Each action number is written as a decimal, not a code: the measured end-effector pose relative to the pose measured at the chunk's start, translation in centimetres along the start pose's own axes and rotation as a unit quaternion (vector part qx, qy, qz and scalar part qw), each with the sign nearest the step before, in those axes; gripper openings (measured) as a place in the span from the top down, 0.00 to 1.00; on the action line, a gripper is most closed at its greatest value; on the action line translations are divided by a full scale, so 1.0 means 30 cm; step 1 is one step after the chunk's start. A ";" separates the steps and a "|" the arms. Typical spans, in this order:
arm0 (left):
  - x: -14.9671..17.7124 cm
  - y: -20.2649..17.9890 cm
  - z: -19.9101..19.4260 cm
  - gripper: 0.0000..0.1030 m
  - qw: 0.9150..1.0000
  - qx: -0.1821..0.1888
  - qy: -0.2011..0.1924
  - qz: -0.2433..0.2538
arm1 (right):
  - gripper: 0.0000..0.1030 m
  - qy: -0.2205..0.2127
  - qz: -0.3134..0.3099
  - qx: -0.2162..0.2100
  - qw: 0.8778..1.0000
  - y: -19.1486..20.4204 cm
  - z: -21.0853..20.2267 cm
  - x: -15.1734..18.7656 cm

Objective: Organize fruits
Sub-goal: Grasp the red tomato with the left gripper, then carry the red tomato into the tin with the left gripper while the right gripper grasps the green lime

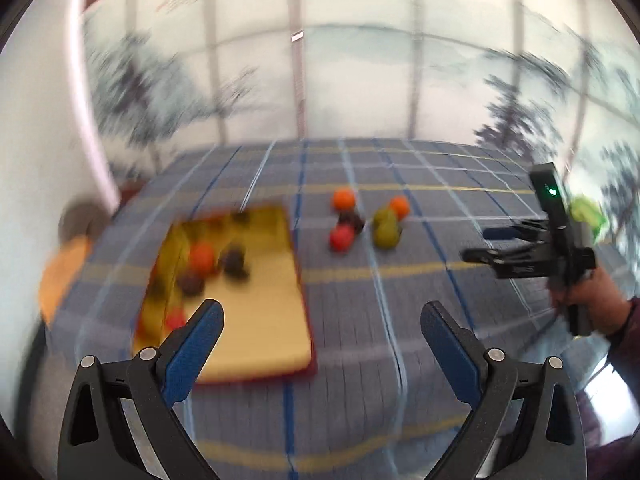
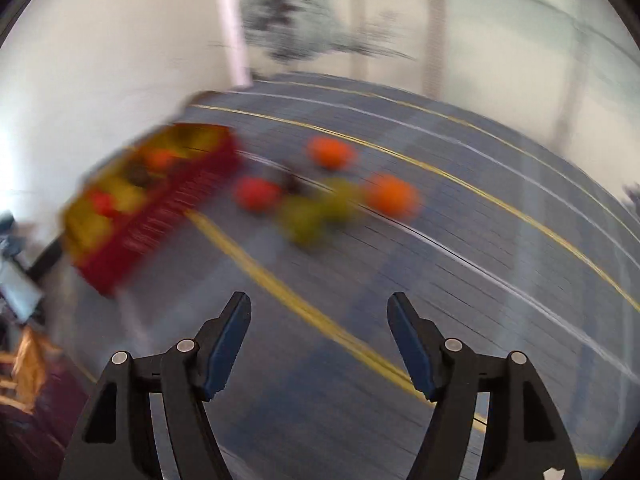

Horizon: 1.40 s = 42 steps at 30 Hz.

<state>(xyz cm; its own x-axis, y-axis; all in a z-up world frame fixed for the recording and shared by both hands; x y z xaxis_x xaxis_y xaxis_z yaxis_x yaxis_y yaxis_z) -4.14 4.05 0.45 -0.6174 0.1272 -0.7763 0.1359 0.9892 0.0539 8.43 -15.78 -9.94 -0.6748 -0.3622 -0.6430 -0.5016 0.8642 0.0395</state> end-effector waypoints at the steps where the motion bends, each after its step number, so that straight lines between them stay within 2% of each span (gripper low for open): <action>1: -0.033 -0.016 0.039 0.04 1.000 0.010 0.010 0.026 | 0.34 -0.003 0.018 0.004 1.000 -0.050 -0.012 0.016; 3: -0.091 -0.051 0.129 0.04 0.996 0.048 0.037 0.072 | 0.33 -0.009 0.046 0.007 0.999 -0.123 -0.031 0.045; 7: -0.170 -0.089 0.318 0.06 0.984 0.074 0.084 0.141 | 0.31 -0.018 0.095 -0.016 0.995 -0.198 -0.028 0.099; 9: -0.185 -0.107 0.406 0.09 0.976 0.096 0.114 0.159 | 0.31 -0.026 0.096 -0.027 0.995 -0.196 -0.036 0.104; 10: -0.189 -0.115 0.438 0.13 0.974 0.095 0.121 0.167 | 0.30 -0.033 0.091 -0.034 0.995 -0.185 -0.045 0.102; 12: -0.190 -0.131 0.518 0.15 0.965 0.099 0.146 0.193 | 0.29 -0.039 0.087 -0.046 0.994 -0.178 -0.054 0.107; 14: -0.184 -0.130 0.579 0.20 0.961 0.094 0.166 0.200 | 0.29 -0.046 0.088 -0.057 0.993 -0.180 -0.061 0.107; 16: -0.168 -0.121 0.642 0.34 0.955 0.096 0.194 0.203 | 0.28 -0.052 0.092 -0.067 0.992 -0.178 -0.069 0.107; 22: -0.127 -0.092 0.783 0.36 0.946 0.089 0.246 0.190 | 0.28 -0.061 0.098 -0.084 0.990 -0.179 -0.086 0.108; 24: -0.108 -0.090 0.801 0.44 0.945 0.104 0.261 0.170 | 0.28 -0.061 0.097 -0.088 0.990 -0.176 -0.086 0.109; 25: -0.110 -0.085 0.796 0.52 0.947 0.111 0.260 0.156 | 0.28 -0.060 0.097 -0.089 0.989 -0.176 -0.085 0.109; 26: -0.112 -0.079 0.791 0.58 0.948 0.105 0.262 0.150 | 0.28 -0.058 0.098 -0.089 0.990 -0.176 -0.083 0.109; 27: -0.115 -0.072 0.780 0.69 0.950 0.087 0.261 0.144 | 0.28 -0.056 0.098 -0.090 0.989 -0.176 -0.081 0.110; 29: -0.120 -0.070 0.741 0.69 0.956 0.082 0.257 0.117 | 0.28 -0.052 0.099 -0.089 0.990 -0.176 -0.076 0.110; 31: -0.127 -0.086 0.663 0.69 0.964 0.100 0.235 0.079 | 0.28 -0.050 0.099 -0.087 0.990 -0.176 -0.072 0.111; 33: -0.116 -0.113 0.556 0.69 0.971 0.099 0.213 0.053 | 0.27 -0.047 0.099 -0.082 0.991 -0.176 -0.067 0.112; 36: -0.077 -0.144 0.428 0.69 0.973 0.119 0.196 0.010 | 0.26 -0.041 0.094 -0.072 0.992 -0.169 -0.058 0.112; 40: -0.041 -0.163 0.310 0.69 0.977 0.120 0.178 -0.018 | 0.26 -0.021 0.075 -0.044 0.996 -0.146 -0.031 0.113; 42: -0.021 -0.146 0.257 0.69 0.978 0.115 0.171 -0.036 | 0.26 -0.020 0.079 -0.061 0.995 -0.122 -0.027 0.096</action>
<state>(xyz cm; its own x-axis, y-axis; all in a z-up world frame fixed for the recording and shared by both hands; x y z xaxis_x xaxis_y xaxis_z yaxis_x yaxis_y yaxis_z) 1.63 -0.91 -4.13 -0.8490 0.1132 -0.5161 0.2293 0.9590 -0.1669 7.89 -20.26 -11.31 -0.7296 -0.2096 -0.6509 -0.4551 0.8593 0.2334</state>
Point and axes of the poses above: each gripper's, at about its wrist camera, not at the fingertips, and z roughly the way its jaws point, y to its left, x to its underside, the point moved 6 cm from there along z, roughly the way its jaws point
